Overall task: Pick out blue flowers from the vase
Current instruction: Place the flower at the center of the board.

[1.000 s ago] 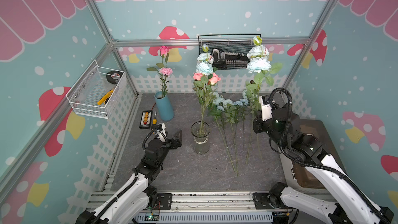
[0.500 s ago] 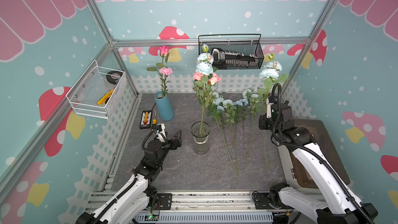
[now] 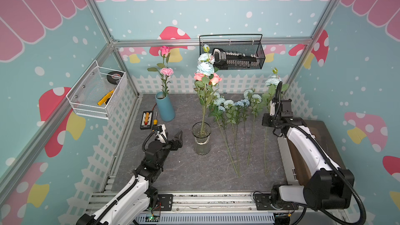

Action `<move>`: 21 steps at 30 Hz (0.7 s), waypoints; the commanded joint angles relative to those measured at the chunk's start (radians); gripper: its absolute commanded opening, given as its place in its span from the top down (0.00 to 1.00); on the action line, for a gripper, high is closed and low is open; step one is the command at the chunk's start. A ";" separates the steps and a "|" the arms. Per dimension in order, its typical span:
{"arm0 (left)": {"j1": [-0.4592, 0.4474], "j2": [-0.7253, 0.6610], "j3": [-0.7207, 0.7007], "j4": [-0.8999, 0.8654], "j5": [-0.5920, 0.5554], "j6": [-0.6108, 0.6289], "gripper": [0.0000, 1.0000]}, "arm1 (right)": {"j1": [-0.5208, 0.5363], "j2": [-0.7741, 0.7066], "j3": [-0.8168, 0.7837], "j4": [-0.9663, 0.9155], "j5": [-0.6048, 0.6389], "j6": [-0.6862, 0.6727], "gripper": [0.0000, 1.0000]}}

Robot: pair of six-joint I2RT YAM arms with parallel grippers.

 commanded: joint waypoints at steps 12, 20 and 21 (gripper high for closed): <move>0.013 0.012 0.005 0.012 0.013 -0.015 0.08 | -0.032 0.263 0.099 0.140 -0.057 0.124 1.00; 0.013 0.024 0.012 0.010 0.014 -0.015 0.08 | -0.032 0.351 0.167 0.139 0.065 0.085 1.00; 0.013 0.029 0.016 0.009 0.015 -0.015 0.08 | -0.032 0.371 0.175 0.141 0.065 0.083 1.00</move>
